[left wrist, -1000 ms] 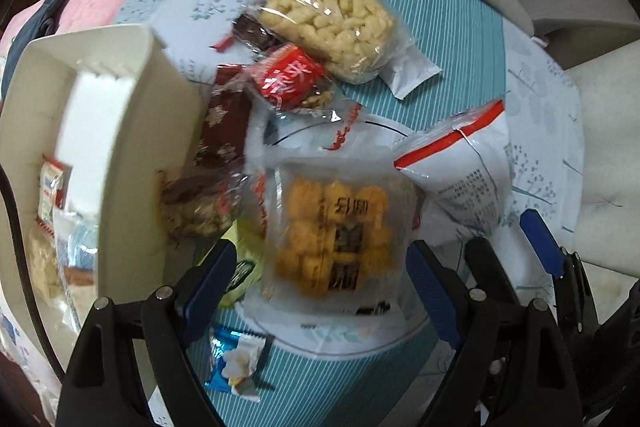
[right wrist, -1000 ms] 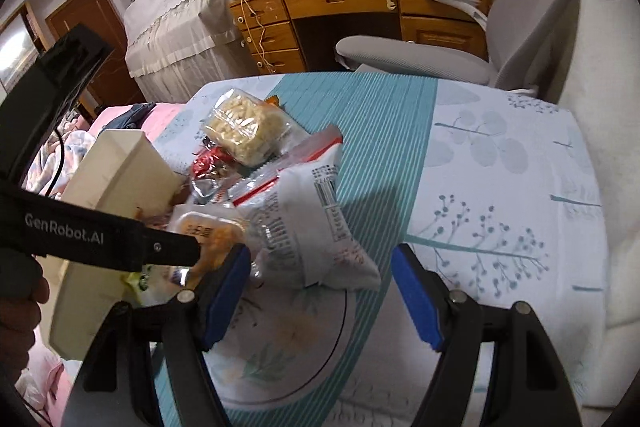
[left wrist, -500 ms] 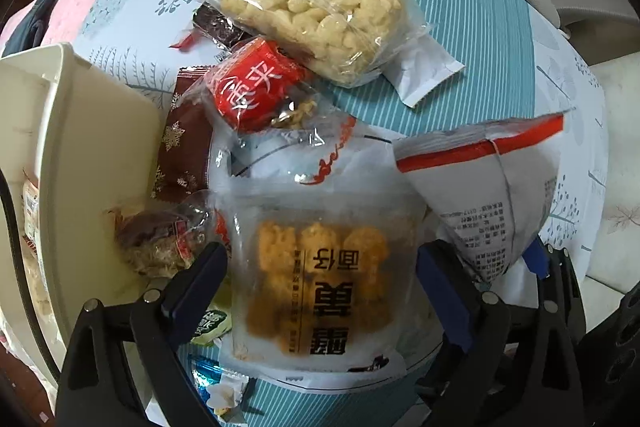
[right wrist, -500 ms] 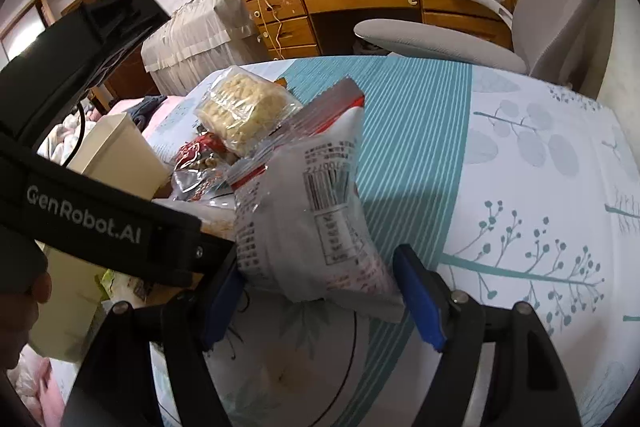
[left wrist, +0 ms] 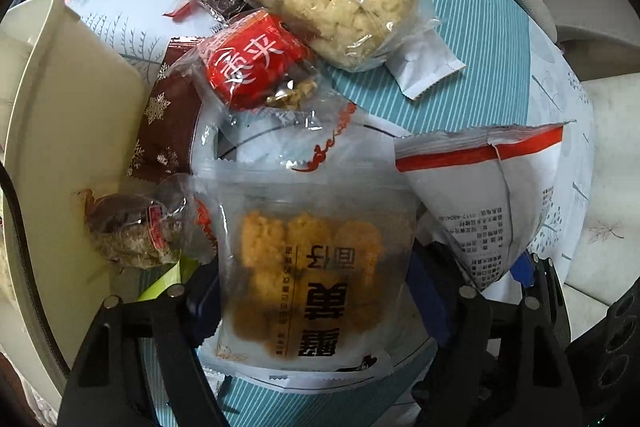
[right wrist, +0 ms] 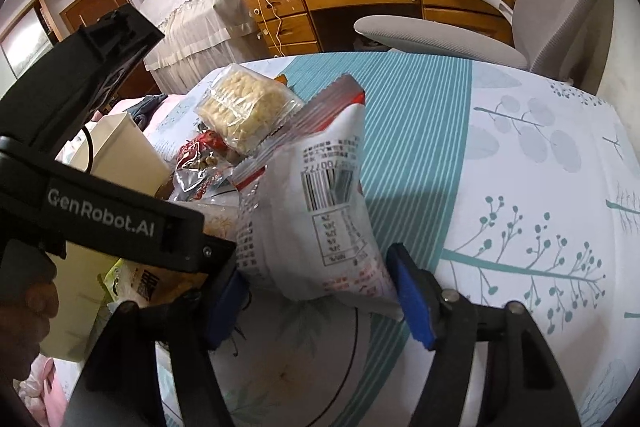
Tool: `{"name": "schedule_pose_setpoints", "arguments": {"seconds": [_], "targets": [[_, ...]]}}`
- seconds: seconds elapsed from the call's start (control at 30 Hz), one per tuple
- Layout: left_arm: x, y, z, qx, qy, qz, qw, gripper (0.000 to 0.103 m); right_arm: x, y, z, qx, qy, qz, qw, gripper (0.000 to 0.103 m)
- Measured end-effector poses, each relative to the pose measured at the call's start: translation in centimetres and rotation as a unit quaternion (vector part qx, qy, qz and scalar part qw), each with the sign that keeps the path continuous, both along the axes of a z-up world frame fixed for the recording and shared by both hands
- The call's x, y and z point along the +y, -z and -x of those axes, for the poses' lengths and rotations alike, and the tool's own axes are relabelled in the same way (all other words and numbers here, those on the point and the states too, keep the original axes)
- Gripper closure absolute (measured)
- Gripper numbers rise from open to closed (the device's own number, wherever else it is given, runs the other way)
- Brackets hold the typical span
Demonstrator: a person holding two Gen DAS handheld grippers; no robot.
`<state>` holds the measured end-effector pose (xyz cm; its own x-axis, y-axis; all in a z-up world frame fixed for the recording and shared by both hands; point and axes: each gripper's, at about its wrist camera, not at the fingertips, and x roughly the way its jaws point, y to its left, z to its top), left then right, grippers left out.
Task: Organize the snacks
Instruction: 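Grasp the orange cookie bag with the left gripper while the right grasps the red-striped white bag, then lift both held bags and carry them toward the white tray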
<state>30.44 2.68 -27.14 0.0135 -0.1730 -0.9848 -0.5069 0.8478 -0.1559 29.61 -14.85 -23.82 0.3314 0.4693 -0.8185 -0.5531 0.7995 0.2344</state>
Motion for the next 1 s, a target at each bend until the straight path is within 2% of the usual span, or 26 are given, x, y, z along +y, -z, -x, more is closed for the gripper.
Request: {"name": "schedule_pose_setpoints", "arguments": {"seconds": [0.33,0.53,0.8,1.0], "targets": [[-2.4,-0.7,3.5,0.020,0.013,0.014,0.9996,0.029,-0.9,-1.2,0.9,0.017,0.012,0.007,1.000,0.036],[-3.6,-2.3,5.9,0.025,0.037,0.013,0.9989,0.029,-1.9,-2.5,2.9,0.024,0.016,0.016,0.999,0.036],[-4.7,-6.2,9.7,0.020,0.066,0.010,0.9975,0.029,-3.4,-4.4,6.8,0.044,0.027,0.019,0.998,0.036],[-4.7,-10.0,13.5,-0.003,0.080,0.010,0.9968,0.029,-3.8,-6.6,10.4,0.056,0.030,0.018,0.998,0.036]]}}
